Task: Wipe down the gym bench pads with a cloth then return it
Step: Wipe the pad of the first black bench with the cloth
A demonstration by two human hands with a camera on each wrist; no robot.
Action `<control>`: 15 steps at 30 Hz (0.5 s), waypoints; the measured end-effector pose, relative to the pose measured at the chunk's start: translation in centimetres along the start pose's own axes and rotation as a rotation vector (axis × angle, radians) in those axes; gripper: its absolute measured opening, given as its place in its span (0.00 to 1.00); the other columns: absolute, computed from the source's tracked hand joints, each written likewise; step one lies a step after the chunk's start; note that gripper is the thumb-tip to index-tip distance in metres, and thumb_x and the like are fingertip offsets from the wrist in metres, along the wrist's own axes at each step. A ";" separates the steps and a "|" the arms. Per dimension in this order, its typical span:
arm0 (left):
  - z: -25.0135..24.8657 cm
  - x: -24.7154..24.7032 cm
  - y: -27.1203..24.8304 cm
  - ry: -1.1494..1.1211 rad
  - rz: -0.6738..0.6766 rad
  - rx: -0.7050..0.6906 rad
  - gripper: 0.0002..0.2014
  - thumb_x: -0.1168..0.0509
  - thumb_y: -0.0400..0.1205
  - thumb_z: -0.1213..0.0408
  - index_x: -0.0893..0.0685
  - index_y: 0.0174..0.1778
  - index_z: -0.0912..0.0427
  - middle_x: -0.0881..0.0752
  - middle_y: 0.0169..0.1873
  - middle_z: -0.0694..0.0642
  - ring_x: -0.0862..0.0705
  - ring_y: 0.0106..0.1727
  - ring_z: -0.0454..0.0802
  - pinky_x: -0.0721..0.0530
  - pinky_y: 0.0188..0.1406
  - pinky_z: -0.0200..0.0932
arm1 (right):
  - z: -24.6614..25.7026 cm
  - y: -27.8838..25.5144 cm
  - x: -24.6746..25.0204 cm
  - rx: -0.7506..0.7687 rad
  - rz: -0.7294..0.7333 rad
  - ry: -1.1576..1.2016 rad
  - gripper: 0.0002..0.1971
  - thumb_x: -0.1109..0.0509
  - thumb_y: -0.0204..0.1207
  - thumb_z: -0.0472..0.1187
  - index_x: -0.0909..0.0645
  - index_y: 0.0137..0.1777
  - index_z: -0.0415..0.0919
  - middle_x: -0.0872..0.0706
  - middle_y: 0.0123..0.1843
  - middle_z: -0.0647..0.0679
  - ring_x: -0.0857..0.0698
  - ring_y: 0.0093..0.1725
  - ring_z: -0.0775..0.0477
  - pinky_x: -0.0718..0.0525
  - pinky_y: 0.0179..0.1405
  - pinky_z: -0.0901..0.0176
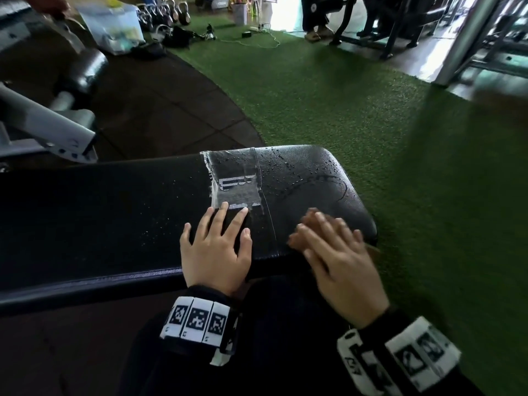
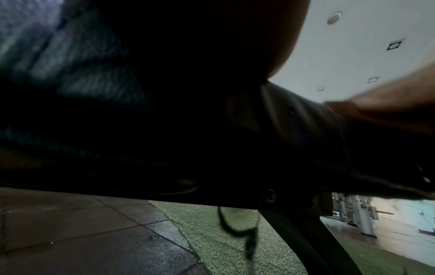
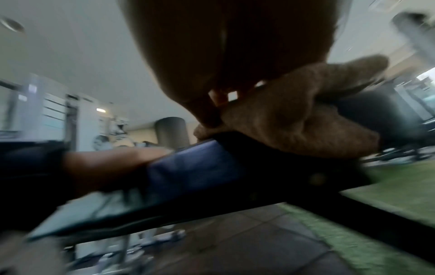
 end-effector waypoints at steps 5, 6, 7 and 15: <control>0.0 0.2 -0.1 0.005 0.001 -0.019 0.27 0.62 0.81 0.42 0.31 0.75 0.33 0.32 0.78 0.46 0.38 0.81 0.47 0.46 0.77 0.59 | 3.4 2.8 -1.6 0.045 0.060 0.018 0.20 0.46 0.81 0.55 0.26 0.72 0.61 0.31 0.78 0.59 0.30 0.77 0.42 0.39 0.78 0.43; 0.1 0.3 -0.1 0.005 0.000 -0.021 0.27 0.62 0.81 0.42 0.31 0.75 0.34 0.31 0.78 0.46 0.38 0.81 0.47 0.46 0.77 0.59 | 3.1 3.9 -1.7 0.051 0.080 0.004 0.20 0.45 0.81 0.55 0.28 0.72 0.62 0.33 0.79 0.60 0.32 0.78 0.44 0.41 0.78 0.44; 0.1 0.3 -0.1 0.003 0.000 -0.021 0.27 0.62 0.81 0.42 0.31 0.75 0.34 0.32 0.78 0.46 0.38 0.81 0.47 0.46 0.78 0.59 | 2.4 5.1 -1.9 0.049 0.112 -0.008 0.20 0.46 0.82 0.56 0.31 0.73 0.64 0.36 0.80 0.61 0.34 0.79 0.46 0.44 0.79 0.45; 0.1 0.0 -0.2 -0.012 -0.022 -0.008 0.26 0.60 0.82 0.43 0.31 0.75 0.33 0.31 0.78 0.45 0.39 0.81 0.46 0.47 0.79 0.59 | -6.4 7.5 0.3 -0.126 0.098 0.100 0.21 0.44 0.83 0.53 0.31 0.75 0.60 0.37 0.81 0.61 0.40 0.81 0.56 0.44 0.80 0.50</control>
Point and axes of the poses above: each hand's wrist, its own y-axis towards the middle knuckle, its own x-axis out of the back of the hand, z = x × y, the point moved 1 cm from there along y, towards the middle knuckle
